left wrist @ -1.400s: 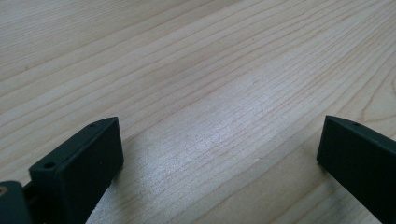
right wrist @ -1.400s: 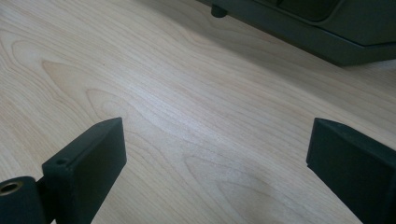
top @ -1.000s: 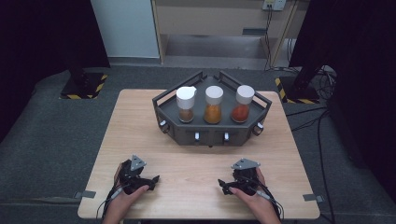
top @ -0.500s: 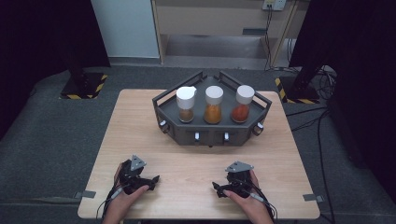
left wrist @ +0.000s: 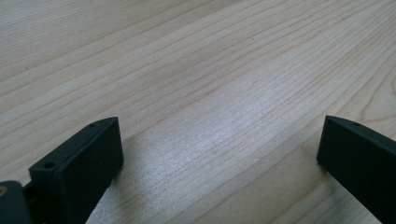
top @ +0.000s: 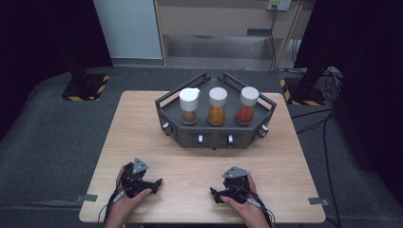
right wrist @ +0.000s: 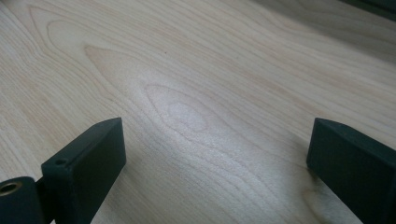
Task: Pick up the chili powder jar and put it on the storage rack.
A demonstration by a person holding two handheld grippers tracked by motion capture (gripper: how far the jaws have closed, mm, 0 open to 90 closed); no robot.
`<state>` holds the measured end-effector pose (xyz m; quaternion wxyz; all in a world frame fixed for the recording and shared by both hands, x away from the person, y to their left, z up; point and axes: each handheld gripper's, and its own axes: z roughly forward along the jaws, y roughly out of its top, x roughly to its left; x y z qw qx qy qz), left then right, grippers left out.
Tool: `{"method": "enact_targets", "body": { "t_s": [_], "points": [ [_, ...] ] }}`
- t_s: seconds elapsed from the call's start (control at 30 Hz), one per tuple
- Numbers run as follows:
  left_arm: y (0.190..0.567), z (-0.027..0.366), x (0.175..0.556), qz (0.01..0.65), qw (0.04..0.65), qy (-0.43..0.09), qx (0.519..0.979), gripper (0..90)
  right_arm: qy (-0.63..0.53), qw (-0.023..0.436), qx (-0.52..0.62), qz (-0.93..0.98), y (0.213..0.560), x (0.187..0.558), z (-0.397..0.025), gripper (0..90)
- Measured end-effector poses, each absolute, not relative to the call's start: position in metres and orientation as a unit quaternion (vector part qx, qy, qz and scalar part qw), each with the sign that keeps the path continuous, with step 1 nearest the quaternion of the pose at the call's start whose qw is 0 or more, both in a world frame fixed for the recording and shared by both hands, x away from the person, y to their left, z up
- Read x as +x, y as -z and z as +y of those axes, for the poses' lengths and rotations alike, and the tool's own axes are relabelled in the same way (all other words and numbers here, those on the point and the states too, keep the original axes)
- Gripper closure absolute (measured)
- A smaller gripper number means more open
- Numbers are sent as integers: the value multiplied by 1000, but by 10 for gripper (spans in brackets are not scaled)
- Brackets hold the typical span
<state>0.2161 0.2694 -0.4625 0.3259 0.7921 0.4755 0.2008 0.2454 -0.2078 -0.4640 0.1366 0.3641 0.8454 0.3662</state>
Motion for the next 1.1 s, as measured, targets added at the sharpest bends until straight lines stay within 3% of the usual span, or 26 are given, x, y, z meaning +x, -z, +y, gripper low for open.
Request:
{"method": "enact_targets", "body": {
  "t_s": [1.1],
  "points": [
    [463,269,216,475,326,-201,792,0,-365,149,359,846,468,242,-201,4]
  ]
}}
